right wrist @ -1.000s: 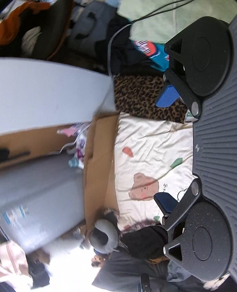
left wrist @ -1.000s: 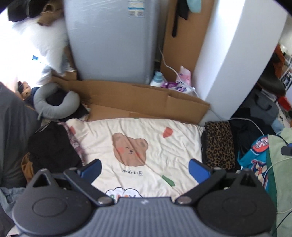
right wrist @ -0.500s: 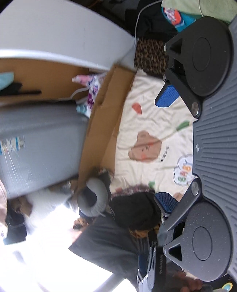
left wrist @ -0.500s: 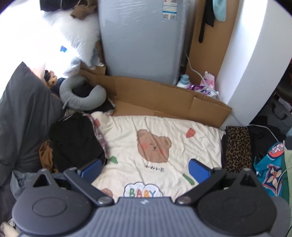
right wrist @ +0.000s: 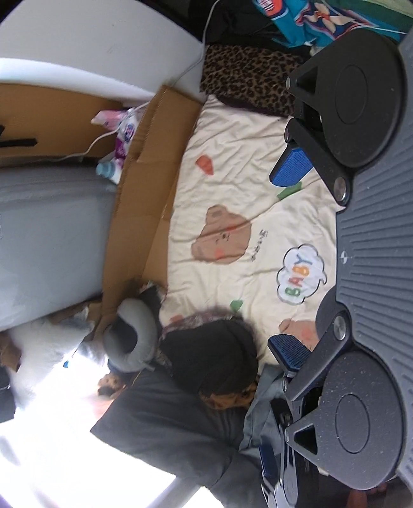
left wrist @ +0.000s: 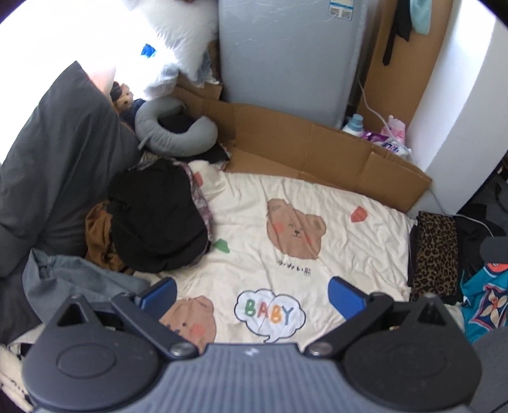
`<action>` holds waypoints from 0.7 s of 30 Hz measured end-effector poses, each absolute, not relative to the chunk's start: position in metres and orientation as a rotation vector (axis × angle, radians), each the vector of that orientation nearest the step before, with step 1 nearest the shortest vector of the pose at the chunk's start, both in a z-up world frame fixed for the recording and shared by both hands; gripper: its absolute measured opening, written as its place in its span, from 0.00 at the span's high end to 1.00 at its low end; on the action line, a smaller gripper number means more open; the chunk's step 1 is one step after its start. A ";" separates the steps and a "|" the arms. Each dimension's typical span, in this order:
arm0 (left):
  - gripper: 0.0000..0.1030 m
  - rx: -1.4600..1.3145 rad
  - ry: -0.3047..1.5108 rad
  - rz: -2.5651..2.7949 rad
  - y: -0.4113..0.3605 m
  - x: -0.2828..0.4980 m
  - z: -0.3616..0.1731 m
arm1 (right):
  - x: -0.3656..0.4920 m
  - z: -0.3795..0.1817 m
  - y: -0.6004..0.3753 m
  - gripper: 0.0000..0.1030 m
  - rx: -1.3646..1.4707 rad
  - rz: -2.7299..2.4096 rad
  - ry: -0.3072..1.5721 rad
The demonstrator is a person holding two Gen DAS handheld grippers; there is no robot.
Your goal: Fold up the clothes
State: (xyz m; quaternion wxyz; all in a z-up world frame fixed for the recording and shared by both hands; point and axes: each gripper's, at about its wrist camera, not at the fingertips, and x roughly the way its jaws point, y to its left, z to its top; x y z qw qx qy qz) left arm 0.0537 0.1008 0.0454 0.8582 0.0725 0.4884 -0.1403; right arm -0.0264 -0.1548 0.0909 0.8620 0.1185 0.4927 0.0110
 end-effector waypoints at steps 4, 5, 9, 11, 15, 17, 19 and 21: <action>0.01 0.131 1.045 -0.248 0.116 0.052 0.039 | -0.036 0.075 -0.155 0.01 0.227 -0.018 1.051; 0.01 0.129 1.046 -0.239 0.118 0.051 0.037 | -0.038 0.072 -0.155 0.01 0.221 -0.029 1.053; 0.01 0.133 1.052 -0.225 0.116 0.046 0.027 | -0.043 0.059 -0.161 0.01 0.236 -0.058 1.044; 0.01 0.141 1.053 -0.228 0.110 0.044 0.022 | -0.045 0.054 -0.164 0.01 0.250 -0.071 1.026; 0.01 0.120 1.035 -0.205 0.100 0.036 0.012 | -0.049 0.041 -0.167 0.01 0.244 -0.068 1.015; 0.01 0.109 1.033 -0.213 0.094 0.033 0.009 | -0.050 0.035 -0.168 0.01 0.235 -0.069 1.017; 0.01 0.111 1.031 -0.218 0.089 0.029 0.005 | -0.052 0.028 -0.169 0.01 0.230 -0.058 1.011; 0.01 0.115 1.036 -0.211 0.084 0.027 0.001 | -0.053 0.022 -0.170 0.01 0.213 -0.056 1.011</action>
